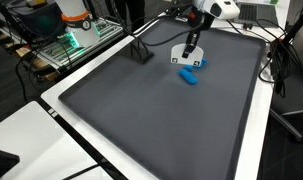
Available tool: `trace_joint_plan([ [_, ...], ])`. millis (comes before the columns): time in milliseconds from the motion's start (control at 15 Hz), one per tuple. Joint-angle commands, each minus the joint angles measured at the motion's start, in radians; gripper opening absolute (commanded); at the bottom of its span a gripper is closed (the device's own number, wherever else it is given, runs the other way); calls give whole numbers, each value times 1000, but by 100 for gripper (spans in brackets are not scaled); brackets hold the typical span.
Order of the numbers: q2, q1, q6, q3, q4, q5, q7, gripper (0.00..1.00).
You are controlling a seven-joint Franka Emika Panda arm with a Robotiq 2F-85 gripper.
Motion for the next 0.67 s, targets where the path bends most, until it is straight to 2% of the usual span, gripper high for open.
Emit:
trace_joint_plan([
  [0,-2,-16,-52,11,34,-11,-85,1],
  [333,33,-16,-118,17,107,-54,-248,1],
  [600,67,-6,-139,18,147,-98,-324,1],
])
